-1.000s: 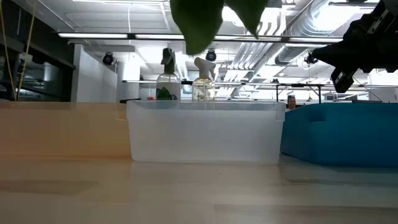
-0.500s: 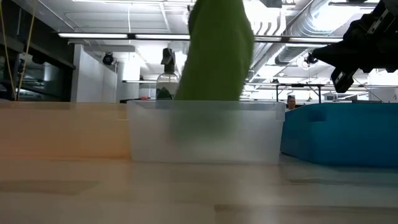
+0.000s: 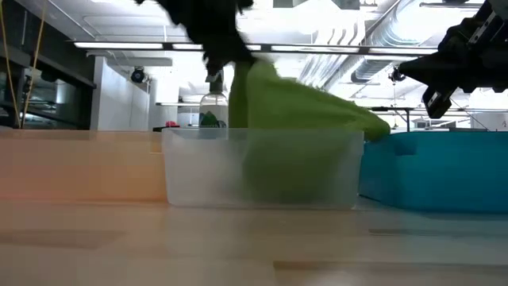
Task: Sort microfiber towel by color & place in baskets
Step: Put the top left green microfiber cloth into the transparent bin
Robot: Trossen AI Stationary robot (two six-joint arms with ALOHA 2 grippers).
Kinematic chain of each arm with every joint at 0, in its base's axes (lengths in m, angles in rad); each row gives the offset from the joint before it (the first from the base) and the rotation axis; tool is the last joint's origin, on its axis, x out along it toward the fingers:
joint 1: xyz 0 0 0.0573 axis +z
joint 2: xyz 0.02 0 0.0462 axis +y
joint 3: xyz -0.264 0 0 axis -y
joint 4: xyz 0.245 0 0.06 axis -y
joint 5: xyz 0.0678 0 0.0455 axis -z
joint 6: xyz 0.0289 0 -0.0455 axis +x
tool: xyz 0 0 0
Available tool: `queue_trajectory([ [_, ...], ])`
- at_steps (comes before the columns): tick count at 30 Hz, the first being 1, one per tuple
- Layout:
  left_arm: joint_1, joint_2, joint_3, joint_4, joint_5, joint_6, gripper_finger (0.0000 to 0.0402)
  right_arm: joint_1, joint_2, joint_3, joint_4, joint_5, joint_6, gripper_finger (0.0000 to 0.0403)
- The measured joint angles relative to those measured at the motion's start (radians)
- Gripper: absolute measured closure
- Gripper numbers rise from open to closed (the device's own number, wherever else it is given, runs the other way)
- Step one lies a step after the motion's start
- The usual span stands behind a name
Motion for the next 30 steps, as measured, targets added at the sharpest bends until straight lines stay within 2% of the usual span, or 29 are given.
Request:
queue_trajectory([
  [6, 0.001, 0.000, -0.029, -0.222, -0.186, 0.040, 0.0401, 0.000, 0.000, 0.000, 0.000, 0.000, 0.000, 0.0402],
  [11, 0.017, 0.000, -0.029, -0.272, -0.209, 0.028, 0.0401, 0.000, 0.000, 0.000, 0.000, 0.000, 0.000, 0.0402],
  [16, 0.037, 0.000, -0.027, -0.274, -0.205, -0.020, 0.0401, 0.000, 0.000, 0.000, 0.000, 0.000, 0.000, 0.0402],
  [22, 0.054, -0.001, 0.030, -0.185, -0.046, 0.060, 0.0401, 0.000, 0.000, 0.000, 0.000, 0.000, 0.000, 0.0402],
  [26, 0.064, -0.001, 0.037, -0.107, -0.036, 0.075, 0.0401, 0.000, 0.000, 0.000, 0.000, 0.000, 0.000, 0.0402],
  [30, 0.090, 0.009, 0.037, -0.114, -0.012, 0.086, 0.0401, 0.000, 0.000, 0.000, 0.000, 0.000, 0.000, 0.0402],
])
